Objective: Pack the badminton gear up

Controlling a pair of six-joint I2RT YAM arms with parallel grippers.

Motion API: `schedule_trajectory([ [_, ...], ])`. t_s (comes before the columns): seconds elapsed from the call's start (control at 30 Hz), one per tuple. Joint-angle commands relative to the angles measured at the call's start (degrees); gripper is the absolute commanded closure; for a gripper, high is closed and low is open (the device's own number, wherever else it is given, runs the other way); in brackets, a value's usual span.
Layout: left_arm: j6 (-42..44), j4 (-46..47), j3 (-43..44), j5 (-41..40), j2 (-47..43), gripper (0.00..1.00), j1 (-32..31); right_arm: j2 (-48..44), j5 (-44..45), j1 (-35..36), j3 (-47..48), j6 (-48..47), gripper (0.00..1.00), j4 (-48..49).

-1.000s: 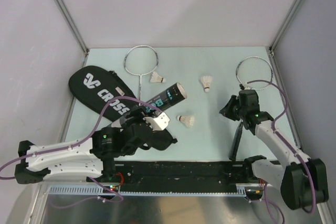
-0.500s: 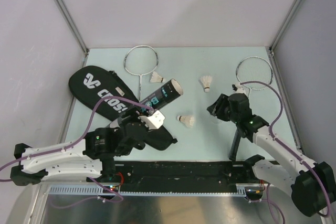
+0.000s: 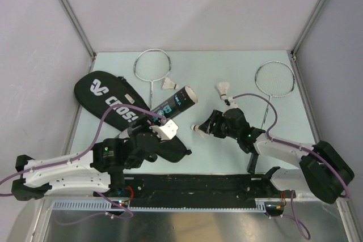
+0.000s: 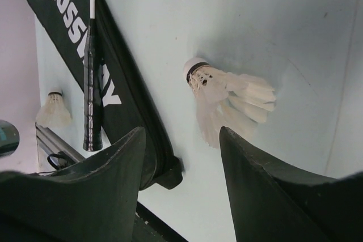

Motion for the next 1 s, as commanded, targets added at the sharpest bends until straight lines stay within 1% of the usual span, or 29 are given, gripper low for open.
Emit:
schedule_trajectory([
  [0.0, -1.20, 2.73, 0.28, -2.30, -1.24, 0.49, 0.20, 4.25, -0.80, 1.06, -0.08, 1.93, 0.41, 8.83],
  [0.13, -1.22, 2.75, 0.28, -2.31, -1.31, 0.49, 0.14, 6.90, 0.15, 1.64, 0.00, 2.25, 0.46, 9.55],
  [0.23, -1.17, 2.79, 0.28, -2.08, -1.32, 0.49, 0.19, 8.12, 1.35, 1.90, -0.04, 1.77, 0.55, 9.65],
  [0.3, -1.11, 2.74, 0.28, -2.22, -1.19, 0.49, 0.15, 8.87, 1.51, 1.86, -0.05, 1.06, 0.65, 10.24],
  [0.4, -0.92, 2.77, 0.14, -2.24, -1.14, 0.49, 0.15, 8.91, 1.13, 1.71, -0.08, -0.44, 0.88, 10.92],
  [0.43, -0.86, 2.74, 0.08, -2.18, -1.17, 0.49, 0.13, 7.93, 0.72, 1.47, -0.03, -1.04, 0.94, 10.85],
  [0.47, -0.87, 2.73, 0.00, -2.15, -1.23, 0.49, 0.12, 6.65, 0.51, 1.09, -0.01, -2.09, 0.97, 10.20],
  [0.57, -0.26, 3.05, -0.52, -2.20, -1.35, 0.49, 0.16, -1.48, -0.34, -0.62, -0.01, -6.00, 1.00, 7.46],
  [0.63, 1.10, 3.24, -1.30, -1.79, -1.37, 0.49, 0.08, -8.06, -1.68, -2.35, 0.62, -11.17, 1.00, 4.15],
  [0.73, 2.76, 3.31, -1.42, -0.12, -1.77, 0.49, -0.41, -17.72, -4.93, -5.64, 3.64, -18.88, 1.00, -4.65],
  [0.83, 4.12, 3.26, -1.17, 1.82, -2.26, 0.50, -0.56, -28.20, -11.90, -9.96, 6.47, -25.14, 1.00, -12.01],
  [0.9, 5.18, 3.25, -1.18, 3.00, -2.56, 0.50, -0.65, -33.68, -16.70, -12.55, 8.92, -28.54, 1.00, -15.79],
  [0.97, 6.48, 3.25, -1.45, 5.16, -2.95, 0.51, -0.83, -37.42, -20.64, -13.49, 11.99, -31.66, 1.00, -19.83],
])
